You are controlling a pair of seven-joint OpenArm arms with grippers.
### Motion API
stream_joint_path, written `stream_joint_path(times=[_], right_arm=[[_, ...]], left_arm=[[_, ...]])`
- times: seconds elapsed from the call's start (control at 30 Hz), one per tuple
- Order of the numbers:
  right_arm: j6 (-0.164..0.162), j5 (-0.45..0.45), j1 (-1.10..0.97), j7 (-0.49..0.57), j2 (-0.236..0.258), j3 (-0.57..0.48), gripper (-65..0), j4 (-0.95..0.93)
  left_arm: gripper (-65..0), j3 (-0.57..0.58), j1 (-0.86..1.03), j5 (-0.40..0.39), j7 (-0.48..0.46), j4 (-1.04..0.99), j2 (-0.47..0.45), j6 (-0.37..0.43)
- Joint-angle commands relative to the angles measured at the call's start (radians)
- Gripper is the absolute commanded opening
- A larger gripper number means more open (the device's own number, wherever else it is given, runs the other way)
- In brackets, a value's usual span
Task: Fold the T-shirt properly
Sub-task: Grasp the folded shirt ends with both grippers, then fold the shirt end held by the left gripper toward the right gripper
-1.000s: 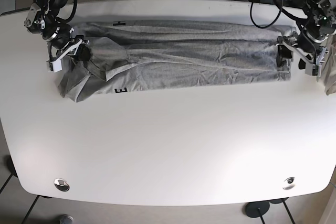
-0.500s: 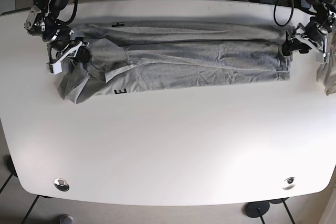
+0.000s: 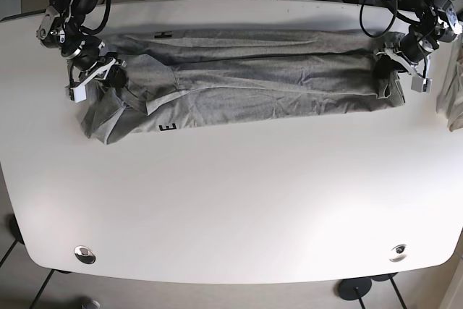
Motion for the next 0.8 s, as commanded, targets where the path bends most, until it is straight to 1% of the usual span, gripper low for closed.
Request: stream_joint_path(times=[0.03,0.07,0.1,0.2,0.23,0.27,0.33,0.53,0.6,0.67,0.73,0.8], right_arm=[[-0.001,-0.011,0.002,-0.019,0.007,0.001,-52.0,0.007],[-0.001,-0.011,0.002,-0.019,0.007,0.001,-52.0,0.007],[-0.001,-0.011,0.002,-0.019,0.007,0.001,-52.0,0.007],[-0.001,-0.013,0.002,-0.019,0.007,0.0,-52.0,0.007],[-0.001,-0.013,0.002,-0.019,0.007,0.0,-52.0,0.007],[-0.001,-0.013,0.002,-0.019,0.007,-0.002,-52.0,0.007],[-0.001,-0.013,0.002,-0.019,0.007,-0.002,-52.0,0.007],[-0.001,-0.014,0.002,-0.019,0.008,-0.002,-52.0,0.007],[-0.001,-0.014,0.002,-0.019,0.01,-0.003,-52.0,0.007],[-0.001,-0.014,0.002,-0.019,0.011,-0.003,-52.0,0.007],[-0.001,-0.014,0.002,-0.019,0.011,-0.003,-52.0,0.007],[-0.001,-0.014,0.002,-0.019,0.013,-0.003,-52.0,0.007]], left_arm=[[-62.4,-0.003,0.024,-0.01,-0.006,0.137,0.029,-0.005],[-62.4,0.006,0.036,0.006,0.009,0.229,0.056,-0.005],[-62.4,0.043,0.042,0.026,0.026,0.309,0.093,-0.005],[-62.2,0.127,0.042,0.074,0.068,0.41,0.17,-0.005],[-62.2,0.166,0.036,0.095,0.085,0.422,0.214,-0.005],[-62.2,0.218,0.029,0.117,0.091,0.421,0.253,-0.005],[-62.2,0.31,0.001,0.158,0.092,0.424,0.302,-0.005],[-62.1,0.431,-0.028,0.26,0.091,0.418,0.409,-0.005],[-62.1,0.497,-0.04,0.306,0.086,0.418,0.438,-0.005],[-62.1,0.525,-0.076,0.342,0.086,0.415,0.449,-0.005],[-62.1,0.52,-0.096,0.364,0.086,0.396,0.472,-0.005],[-62.1,0.52,-0.122,0.378,0.086,0.375,0.472,-0.005]])
